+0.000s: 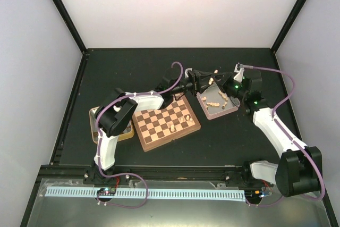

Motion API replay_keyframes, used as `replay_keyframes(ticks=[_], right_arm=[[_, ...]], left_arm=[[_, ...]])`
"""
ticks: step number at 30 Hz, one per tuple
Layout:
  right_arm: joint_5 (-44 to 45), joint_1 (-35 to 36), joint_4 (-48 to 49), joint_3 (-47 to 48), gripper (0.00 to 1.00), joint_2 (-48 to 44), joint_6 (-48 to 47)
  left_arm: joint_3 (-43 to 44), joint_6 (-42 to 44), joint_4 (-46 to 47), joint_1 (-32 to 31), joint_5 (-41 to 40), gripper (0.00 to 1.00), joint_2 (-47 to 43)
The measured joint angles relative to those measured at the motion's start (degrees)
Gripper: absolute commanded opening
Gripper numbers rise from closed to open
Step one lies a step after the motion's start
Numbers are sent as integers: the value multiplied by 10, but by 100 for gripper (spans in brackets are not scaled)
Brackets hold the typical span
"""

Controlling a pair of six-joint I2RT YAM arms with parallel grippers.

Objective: Set up the chess pieces on the board
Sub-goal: Pick up the chess piece from the storage box, then place the chess piece on the chessboard.

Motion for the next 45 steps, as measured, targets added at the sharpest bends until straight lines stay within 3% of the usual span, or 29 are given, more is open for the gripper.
replay_keyframes(ticks=[29, 39, 45], right_arm=[[10, -1, -3, -14, 11, -13, -3], [34, -1, -57, -9, 11, -20, -37], [74, 0, -124, 14, 11, -43, -96]], left_arm=[[7, -1, 24, -1, -12, 2, 6], [6, 5, -4, 0, -14, 1, 0], [-45, 127, -115, 17, -39, 2, -92]])
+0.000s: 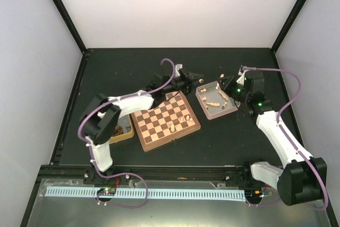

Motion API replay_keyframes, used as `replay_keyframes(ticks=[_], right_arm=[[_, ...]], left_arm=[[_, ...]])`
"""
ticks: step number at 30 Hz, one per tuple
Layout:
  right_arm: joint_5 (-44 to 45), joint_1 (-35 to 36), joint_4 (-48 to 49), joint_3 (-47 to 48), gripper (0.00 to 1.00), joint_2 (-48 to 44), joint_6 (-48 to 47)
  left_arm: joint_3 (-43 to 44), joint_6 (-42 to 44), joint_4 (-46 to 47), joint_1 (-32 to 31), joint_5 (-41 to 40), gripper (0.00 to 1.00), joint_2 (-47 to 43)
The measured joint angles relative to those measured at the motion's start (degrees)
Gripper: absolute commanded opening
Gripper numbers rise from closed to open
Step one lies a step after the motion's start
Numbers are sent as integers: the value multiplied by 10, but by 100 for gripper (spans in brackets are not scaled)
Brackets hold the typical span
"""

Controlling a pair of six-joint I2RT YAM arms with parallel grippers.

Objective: Set up the chess pieces on the board
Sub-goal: Place the chess piece on the chessboard.

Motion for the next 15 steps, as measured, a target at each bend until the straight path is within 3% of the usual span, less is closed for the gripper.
replay_keyframes(ticks=[8, 15], right_arm=[[34, 0, -62, 5, 11, -9, -66], [42, 2, -82, 6, 11, 2, -102]], left_arm=[[-48, 318, -247, 33, -132, 2, -199], [-157, 548, -386, 33, -267, 2, -284]])
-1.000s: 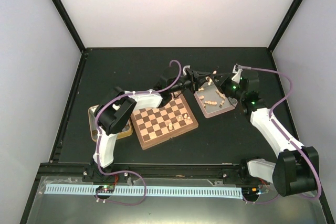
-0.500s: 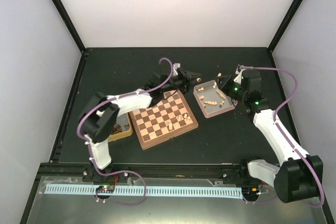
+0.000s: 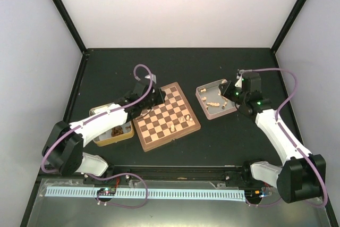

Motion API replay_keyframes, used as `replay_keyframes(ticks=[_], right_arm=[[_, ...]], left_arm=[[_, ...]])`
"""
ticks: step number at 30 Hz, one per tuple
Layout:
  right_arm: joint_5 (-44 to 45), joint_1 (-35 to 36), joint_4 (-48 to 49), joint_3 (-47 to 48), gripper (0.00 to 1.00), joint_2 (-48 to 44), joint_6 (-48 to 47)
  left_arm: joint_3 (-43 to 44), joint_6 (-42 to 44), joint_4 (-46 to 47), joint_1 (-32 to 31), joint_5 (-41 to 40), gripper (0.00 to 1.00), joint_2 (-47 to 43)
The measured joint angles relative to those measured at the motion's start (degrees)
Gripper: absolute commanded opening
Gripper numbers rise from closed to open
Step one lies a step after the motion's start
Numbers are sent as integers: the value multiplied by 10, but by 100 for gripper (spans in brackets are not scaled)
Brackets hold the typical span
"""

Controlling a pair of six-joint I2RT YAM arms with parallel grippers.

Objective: Set up the chess pieces on the board
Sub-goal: Place the chess piece on the chessboard.

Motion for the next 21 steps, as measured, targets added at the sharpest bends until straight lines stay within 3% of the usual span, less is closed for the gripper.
replay_keyframes(ticks=[9, 21], right_arm=[[17, 12, -18, 6, 11, 33, -24], [24, 18, -30, 6, 11, 39, -30]], left_arm=[[-113, 177, -53, 0, -89, 2, -13], [-183, 260, 38, -16, -137, 2, -11]])
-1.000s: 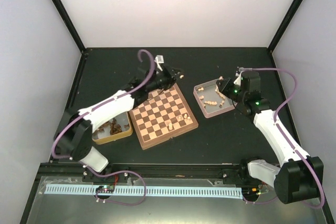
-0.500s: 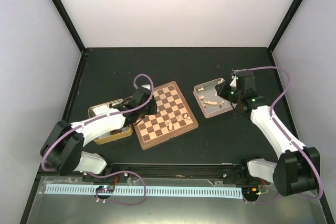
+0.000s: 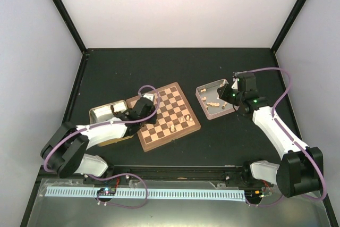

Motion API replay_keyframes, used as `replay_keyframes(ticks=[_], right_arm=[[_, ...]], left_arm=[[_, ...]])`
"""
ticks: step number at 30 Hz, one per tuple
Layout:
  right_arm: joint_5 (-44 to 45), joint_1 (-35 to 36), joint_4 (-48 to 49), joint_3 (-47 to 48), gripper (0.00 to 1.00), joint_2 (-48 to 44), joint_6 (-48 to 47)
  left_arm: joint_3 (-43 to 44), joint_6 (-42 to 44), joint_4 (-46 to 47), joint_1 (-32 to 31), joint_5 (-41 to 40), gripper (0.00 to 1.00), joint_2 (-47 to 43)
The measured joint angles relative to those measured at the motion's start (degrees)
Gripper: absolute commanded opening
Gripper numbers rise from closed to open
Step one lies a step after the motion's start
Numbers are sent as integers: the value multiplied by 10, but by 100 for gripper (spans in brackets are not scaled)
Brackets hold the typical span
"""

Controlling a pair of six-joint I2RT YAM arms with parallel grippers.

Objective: Set up the chess pieces on the board
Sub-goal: Place the chess piece on the chessboard.

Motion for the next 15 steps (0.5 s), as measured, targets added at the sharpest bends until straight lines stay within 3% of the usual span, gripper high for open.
replay_keyframes(ticks=[10, 15], right_arm=[[3, 0, -12, 15, 11, 3, -5], [9, 0, -17, 21, 11, 3, -10]], left_arm=[[-101, 17, 147, -14, -4, 5, 3], [-143, 17, 254, -20, -7, 14, 18]])
